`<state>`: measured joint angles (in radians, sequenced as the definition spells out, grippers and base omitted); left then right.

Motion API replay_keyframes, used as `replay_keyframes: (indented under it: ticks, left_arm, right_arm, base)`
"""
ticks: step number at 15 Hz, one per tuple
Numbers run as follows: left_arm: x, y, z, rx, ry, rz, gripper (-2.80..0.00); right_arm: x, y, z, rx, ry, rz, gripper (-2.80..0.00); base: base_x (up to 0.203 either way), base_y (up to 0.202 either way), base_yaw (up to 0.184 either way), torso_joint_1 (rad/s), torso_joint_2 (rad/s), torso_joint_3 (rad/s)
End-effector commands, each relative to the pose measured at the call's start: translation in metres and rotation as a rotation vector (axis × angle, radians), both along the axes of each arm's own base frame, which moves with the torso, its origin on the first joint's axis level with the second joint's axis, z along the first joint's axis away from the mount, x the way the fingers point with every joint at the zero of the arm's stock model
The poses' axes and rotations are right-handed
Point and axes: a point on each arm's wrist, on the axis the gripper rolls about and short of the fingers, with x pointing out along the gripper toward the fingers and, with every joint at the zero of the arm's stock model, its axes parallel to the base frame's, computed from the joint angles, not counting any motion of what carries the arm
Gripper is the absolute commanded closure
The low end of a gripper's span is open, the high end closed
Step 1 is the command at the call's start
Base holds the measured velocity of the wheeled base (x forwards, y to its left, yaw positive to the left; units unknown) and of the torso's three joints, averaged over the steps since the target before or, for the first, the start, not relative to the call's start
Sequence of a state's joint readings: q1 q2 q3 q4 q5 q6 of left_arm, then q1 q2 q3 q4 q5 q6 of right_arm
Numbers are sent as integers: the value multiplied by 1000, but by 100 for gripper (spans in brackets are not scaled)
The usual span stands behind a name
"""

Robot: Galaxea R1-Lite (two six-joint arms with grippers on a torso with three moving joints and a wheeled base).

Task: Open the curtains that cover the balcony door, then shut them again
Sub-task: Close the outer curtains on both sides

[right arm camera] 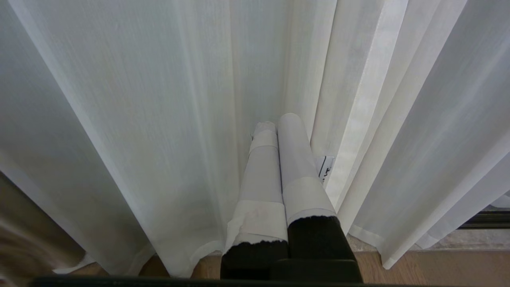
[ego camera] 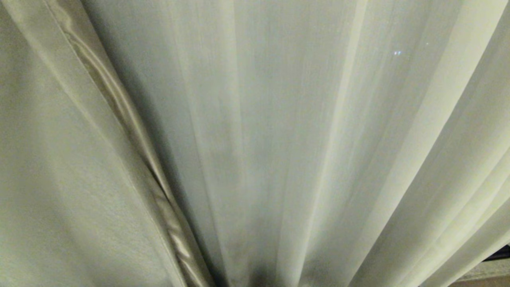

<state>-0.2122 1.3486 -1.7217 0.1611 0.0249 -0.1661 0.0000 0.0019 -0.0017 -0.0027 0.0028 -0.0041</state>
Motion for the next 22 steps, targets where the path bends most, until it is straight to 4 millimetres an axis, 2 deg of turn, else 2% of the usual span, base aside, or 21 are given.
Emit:
replay_keyframes:
  ticks: [1, 7, 13, 14, 15, 19, 22]
  left_arm:
    - [-6, 16, 3, 14, -20, 94, 0]
    - [-23, 35, -16, 31, 25, 209, 0]
    - [-24, 36, -20, 32, 36, 214, 0]
    - [-25, 36, -21, 32, 38, 215, -200]
    - [-28, 36, -22, 31, 38, 217, -280]
    - [-45, 36, -24, 30, 24, 219, -280]
    - [-73, 36, -30, 27, 3, 222, -280]
  right_arm:
    - [0, 0, 0, 0, -1, 0, 0]
    - [0, 0, 0, 0, -1, 0, 0]
    - [0, 0, 0, 0, -1, 0, 0]
    - [0, 0, 0, 0, -1, 0, 0]
    - [0, 0, 0, 0, -1, 0, 0]
    - [0, 0, 0, 0, -1, 0, 0]
    - [0, 0, 0, 0, -1, 0, 0]
  base:
    - [0, 0, 0, 0, 0, 0]
    - [0, 0, 0, 0, 0, 0]
    - [0, 0, 0, 0, 0, 0]
    - [0, 0, 0, 0, 0, 0]
    - [0, 0, 0, 0, 0, 0]
    - [0, 0, 0, 0, 0, 0]
    - [0, 0, 0, 0, 0, 0]
